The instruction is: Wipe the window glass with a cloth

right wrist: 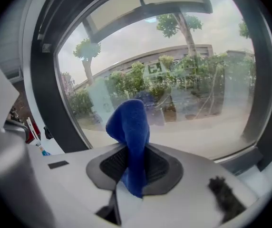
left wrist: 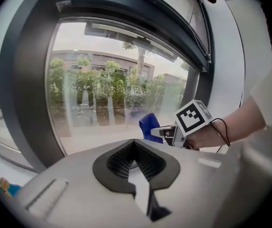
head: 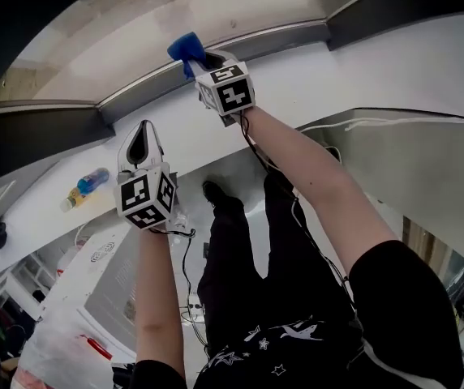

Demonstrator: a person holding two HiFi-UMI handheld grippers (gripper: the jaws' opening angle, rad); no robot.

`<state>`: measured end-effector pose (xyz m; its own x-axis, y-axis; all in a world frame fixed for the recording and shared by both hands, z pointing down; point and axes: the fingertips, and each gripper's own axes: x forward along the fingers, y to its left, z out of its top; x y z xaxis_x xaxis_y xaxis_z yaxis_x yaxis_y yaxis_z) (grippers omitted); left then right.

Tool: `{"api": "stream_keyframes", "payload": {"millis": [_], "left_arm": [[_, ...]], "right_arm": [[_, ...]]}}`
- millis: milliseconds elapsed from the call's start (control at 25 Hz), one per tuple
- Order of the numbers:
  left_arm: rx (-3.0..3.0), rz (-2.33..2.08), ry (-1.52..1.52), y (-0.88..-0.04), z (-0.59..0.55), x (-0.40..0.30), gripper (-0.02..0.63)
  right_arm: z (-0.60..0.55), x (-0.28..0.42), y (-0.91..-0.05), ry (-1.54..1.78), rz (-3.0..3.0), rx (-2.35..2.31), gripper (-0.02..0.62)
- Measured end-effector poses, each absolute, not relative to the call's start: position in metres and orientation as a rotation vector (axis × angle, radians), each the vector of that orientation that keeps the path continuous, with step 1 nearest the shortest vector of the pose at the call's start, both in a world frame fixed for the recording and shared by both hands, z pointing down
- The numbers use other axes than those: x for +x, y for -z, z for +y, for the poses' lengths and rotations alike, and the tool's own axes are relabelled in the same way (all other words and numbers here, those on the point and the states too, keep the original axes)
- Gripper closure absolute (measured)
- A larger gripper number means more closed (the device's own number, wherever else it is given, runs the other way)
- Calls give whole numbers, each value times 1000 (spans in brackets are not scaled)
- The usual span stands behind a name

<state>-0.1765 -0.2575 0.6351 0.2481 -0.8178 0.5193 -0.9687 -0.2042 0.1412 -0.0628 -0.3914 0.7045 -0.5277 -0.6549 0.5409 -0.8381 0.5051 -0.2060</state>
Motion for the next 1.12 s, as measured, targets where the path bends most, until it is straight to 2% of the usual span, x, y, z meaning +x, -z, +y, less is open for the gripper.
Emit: {"api": "stream_keyframes", "payload": {"millis": [360, 680, 840, 1120], "left_arm": [[2256, -1449, -526, -634, -301, -12, 600], [2312, -1369, -527, -637, -323, 90, 600], [2325, -1339, -532, -641, -323, 117, 599], [2316, -1354, -519, -643, -322, 118, 600]], "right_arm": [[-423, 128, -708, -648, -2250, 1445, 516], [-441, 260, -709, -659, -2160, 1592, 517], [-443, 302, -710, -666, -2117, 1652, 515], [-440, 324, -713, -649, -2068, 1678, 517]]}}
